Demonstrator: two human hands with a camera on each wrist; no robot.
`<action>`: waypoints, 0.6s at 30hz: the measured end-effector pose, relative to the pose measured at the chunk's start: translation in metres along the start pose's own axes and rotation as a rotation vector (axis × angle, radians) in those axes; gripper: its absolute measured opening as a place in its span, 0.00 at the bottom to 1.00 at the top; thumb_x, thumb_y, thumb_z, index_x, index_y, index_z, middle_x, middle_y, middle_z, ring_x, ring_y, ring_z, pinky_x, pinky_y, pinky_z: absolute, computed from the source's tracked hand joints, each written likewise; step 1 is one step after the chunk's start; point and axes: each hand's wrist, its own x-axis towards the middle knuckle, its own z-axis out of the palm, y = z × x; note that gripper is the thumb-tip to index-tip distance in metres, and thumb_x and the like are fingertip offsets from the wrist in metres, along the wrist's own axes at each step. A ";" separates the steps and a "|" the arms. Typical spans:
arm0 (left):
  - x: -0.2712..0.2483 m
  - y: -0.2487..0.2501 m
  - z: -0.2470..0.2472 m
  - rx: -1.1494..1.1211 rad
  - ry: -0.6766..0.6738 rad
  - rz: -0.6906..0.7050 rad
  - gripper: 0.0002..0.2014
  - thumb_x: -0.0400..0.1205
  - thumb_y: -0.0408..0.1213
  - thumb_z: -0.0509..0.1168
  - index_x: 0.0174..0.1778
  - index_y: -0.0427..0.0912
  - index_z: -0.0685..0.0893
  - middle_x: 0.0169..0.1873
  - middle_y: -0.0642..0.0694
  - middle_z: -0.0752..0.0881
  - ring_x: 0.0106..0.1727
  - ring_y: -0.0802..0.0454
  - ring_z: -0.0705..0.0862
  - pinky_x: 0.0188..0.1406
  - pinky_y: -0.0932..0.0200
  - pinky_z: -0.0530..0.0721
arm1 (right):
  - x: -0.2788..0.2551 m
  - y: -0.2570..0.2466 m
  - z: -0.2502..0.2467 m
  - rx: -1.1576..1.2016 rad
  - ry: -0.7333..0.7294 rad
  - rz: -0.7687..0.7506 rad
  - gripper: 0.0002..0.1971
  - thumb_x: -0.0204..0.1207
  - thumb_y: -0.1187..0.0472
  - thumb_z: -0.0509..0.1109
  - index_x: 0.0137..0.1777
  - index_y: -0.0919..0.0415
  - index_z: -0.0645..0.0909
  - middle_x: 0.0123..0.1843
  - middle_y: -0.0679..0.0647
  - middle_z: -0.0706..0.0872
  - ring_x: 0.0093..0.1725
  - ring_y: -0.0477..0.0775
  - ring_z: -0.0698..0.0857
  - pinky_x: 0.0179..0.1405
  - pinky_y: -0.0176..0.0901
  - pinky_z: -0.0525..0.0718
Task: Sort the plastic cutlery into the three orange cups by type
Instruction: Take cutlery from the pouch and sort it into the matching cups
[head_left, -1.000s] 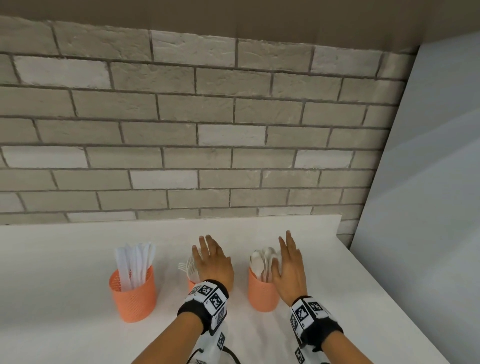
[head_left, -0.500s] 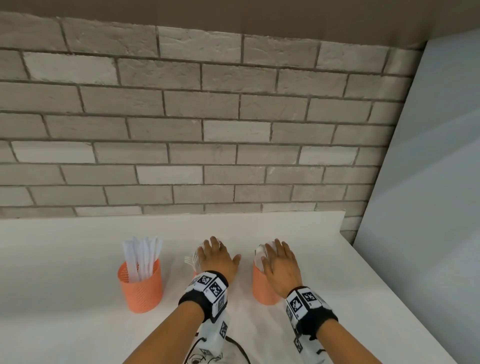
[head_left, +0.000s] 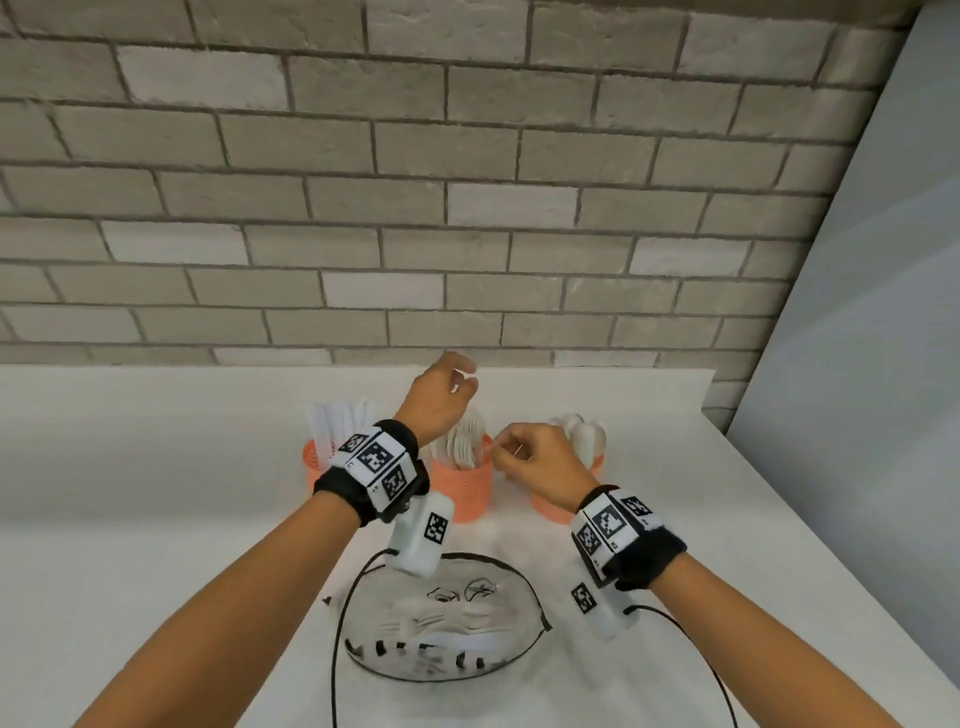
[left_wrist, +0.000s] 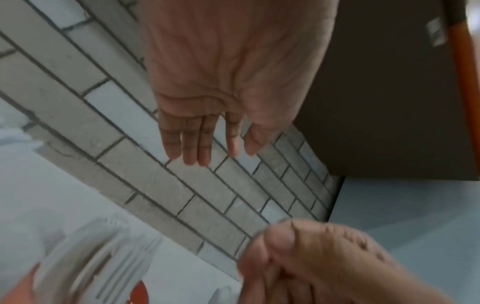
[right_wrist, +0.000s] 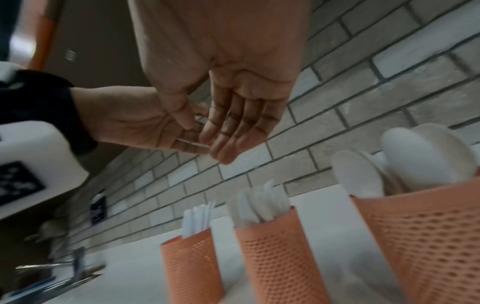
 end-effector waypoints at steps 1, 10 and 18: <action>-0.008 -0.003 -0.008 -0.006 -0.020 0.022 0.10 0.83 0.33 0.60 0.59 0.37 0.79 0.56 0.43 0.83 0.57 0.49 0.80 0.56 0.62 0.74 | -0.007 -0.006 0.006 0.007 -0.071 -0.005 0.06 0.73 0.65 0.69 0.39 0.68 0.85 0.33 0.53 0.87 0.30 0.46 0.84 0.35 0.36 0.81; -0.100 -0.069 -0.031 0.146 -0.258 -0.065 0.08 0.77 0.39 0.70 0.33 0.48 0.80 0.42 0.48 0.85 0.52 0.47 0.84 0.59 0.56 0.78 | -0.065 -0.023 0.063 -0.262 -0.635 0.106 0.10 0.73 0.63 0.70 0.47 0.69 0.89 0.45 0.60 0.92 0.37 0.47 0.86 0.41 0.36 0.83; -0.155 -0.116 -0.013 0.482 -0.434 -0.140 0.09 0.73 0.49 0.71 0.29 0.63 0.80 0.75 0.53 0.70 0.78 0.54 0.62 0.78 0.47 0.61 | -0.094 -0.032 0.085 -0.392 -0.630 0.063 0.09 0.69 0.62 0.67 0.40 0.64 0.88 0.38 0.58 0.90 0.34 0.47 0.81 0.40 0.36 0.81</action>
